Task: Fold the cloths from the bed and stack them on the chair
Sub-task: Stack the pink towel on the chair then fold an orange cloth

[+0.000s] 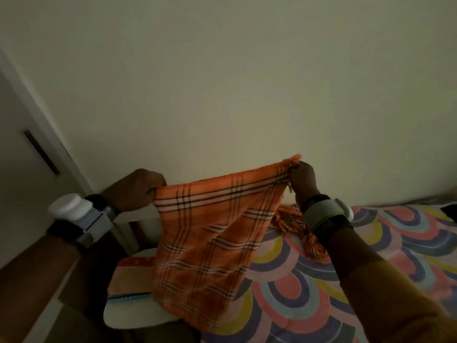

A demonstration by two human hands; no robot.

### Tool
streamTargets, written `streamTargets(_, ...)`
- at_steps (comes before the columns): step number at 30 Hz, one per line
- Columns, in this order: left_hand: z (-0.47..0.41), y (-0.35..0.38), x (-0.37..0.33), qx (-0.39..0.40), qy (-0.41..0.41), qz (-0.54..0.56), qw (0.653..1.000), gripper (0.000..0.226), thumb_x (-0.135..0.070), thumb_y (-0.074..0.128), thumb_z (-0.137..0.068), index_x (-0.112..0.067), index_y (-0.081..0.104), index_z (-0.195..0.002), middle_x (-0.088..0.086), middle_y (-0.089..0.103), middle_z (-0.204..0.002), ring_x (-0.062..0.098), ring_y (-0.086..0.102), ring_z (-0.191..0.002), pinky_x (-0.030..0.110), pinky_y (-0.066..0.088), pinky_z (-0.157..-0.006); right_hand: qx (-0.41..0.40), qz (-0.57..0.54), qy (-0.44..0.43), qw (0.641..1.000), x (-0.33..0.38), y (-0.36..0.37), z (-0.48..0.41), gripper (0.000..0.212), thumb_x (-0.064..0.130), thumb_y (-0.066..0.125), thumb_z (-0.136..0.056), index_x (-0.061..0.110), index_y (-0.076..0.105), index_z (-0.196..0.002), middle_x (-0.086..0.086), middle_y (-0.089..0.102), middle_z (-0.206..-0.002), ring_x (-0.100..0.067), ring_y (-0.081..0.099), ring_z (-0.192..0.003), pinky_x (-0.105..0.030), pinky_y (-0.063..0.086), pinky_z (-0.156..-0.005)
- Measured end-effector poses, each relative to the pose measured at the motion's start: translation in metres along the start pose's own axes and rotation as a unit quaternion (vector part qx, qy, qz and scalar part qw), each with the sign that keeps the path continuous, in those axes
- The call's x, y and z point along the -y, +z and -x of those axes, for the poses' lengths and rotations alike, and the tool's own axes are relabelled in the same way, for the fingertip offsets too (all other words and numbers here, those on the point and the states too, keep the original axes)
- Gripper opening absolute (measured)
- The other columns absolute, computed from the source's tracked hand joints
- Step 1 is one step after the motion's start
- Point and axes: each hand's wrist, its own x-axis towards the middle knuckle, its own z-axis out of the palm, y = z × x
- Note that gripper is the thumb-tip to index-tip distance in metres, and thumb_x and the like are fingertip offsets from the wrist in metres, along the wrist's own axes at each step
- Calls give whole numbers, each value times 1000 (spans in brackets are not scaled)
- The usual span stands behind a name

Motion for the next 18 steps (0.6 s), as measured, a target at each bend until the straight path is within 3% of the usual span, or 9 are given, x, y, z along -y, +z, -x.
streamTargets(3, 18, -15, -4, -29, -33, -104, 994, 40, -24, 31, -71, -4, 65, -69, 14, 66, -70, 31, 65, -60, 38, 52, -56, 44, 6, -16, 999, 2, 5, 12, 34, -7, 39, -76, -4, 66, -95, -26, 67, -100, -37, 62, -94, -50, 51, -88)
streamTargets(7, 52, -8, -43, -124, -135, -178, 967, 33, -31, 36, -73, -11, 62, -67, 10, 63, -57, 34, 59, -48, 29, 42, -48, 76, 15, -40, 996, 13, -1, 22, 43, -8, 38, -74, 8, 68, -101, -18, 68, -104, -34, 61, -101, -47, 50, -93)
streamTargets(10, 68, -1, -68, -181, -205, -24, 962, 20, -29, 46, -77, -20, 57, -64, 4, 56, -52, 17, 51, -46, 26, 38, -50, 104, 35, -59, 992, 13, -10, 30, 45, -9, 37, -75, 9, 68, -103, -15, 67, -107, -29, 59, -102, -43, 48, -95)
streamTargets(14, 71, 7, -80, -233, -327, 105, 910, 27, -22, 66, -80, -3, 60, -64, 23, 59, -64, 14, 50, -61, 17, 37, -54, 121, 6, -65, 991, 12, -22, 41, 45, -6, 36, -76, 15, 68, -100, -13, 67, -108, -31, 60, -106, -48, 47, -98)
streamTargets(18, 73, 2, -102, -297, -352, 275, 844, 25, -7, 71, -78, -9, 53, -61, 5, 51, -57, 0, 44, -49, 15, 40, -50, 128, -23, -49, 990, 12, -38, 53, 43, -6, 37, -79, 15, 69, -100, -10, 68, -102, -27, 62, -99, -49, 50, -95)
